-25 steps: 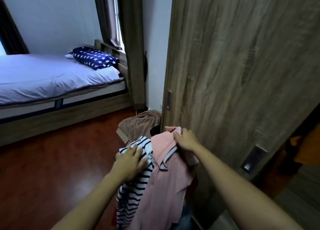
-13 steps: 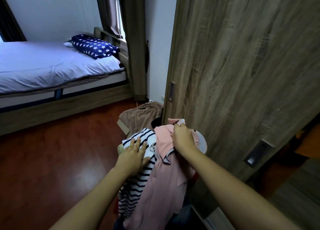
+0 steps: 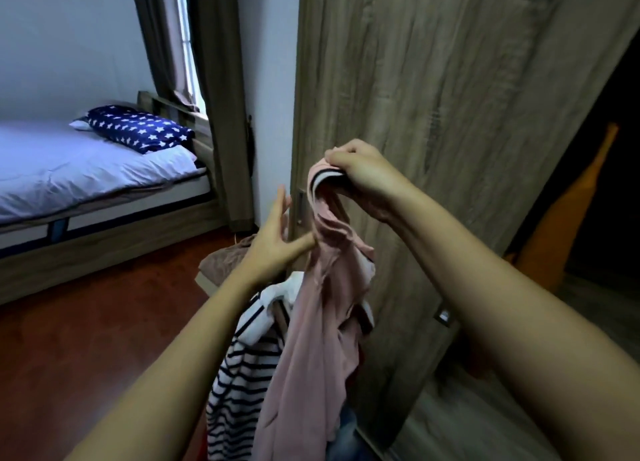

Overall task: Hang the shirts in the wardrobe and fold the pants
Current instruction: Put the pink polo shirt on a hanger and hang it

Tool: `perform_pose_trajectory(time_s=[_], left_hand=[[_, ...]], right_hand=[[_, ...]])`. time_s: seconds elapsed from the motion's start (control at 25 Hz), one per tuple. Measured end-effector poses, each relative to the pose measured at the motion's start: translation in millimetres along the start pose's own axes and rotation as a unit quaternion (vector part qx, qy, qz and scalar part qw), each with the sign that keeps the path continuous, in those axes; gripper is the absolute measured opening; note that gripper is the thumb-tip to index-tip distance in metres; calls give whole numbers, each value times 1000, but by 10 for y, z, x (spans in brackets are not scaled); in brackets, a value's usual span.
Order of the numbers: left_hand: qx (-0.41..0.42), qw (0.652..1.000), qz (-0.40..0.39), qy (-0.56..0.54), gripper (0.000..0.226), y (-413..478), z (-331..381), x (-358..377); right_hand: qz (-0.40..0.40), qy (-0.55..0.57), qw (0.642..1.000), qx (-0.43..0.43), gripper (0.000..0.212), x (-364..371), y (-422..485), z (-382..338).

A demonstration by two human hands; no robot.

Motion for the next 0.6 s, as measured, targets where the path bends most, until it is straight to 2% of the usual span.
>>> perform_pose_trajectory(time_s=[0.12,0.2,0.28,0.4,0.48,0.56,0.6], left_hand=[[40,978,-84,-186,79,265,552,486],[54,975,-92,-195,41,334,713,797],[72,978,-76,-179,21,346,815,1055],[55,967,-81,-234,18,396,1060,1400],[41,956,-92,-275,19,442,1294,1537],[54,942,-119,-311,25,477,1568,1660],[66,933,-133,-328,30,492,1719,1737]], right_hand=[[39,130,991,7,17,-343,-273,-166],[72,157,985,4,17,-682,-441,-154],[98,146,984,-23,17,-990,-617,-84],[160,108,981,-38,19,-1570,-875,283],[163,54,985,4,50,-1890,-1081,691],[98,-32,993,51,89,-2061,-1241,1165],[53,-85,991,83,97,-2051,-1331,1355]])
Point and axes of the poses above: each hand's wrist, its own y-axis towards the middle knuckle, its own x-axis out of the palm, z = x × y, the point moved 5 cm from there along y, towards the middle knuckle, and after that the axes turned 11 degrees about x, right-handed, at the moved point
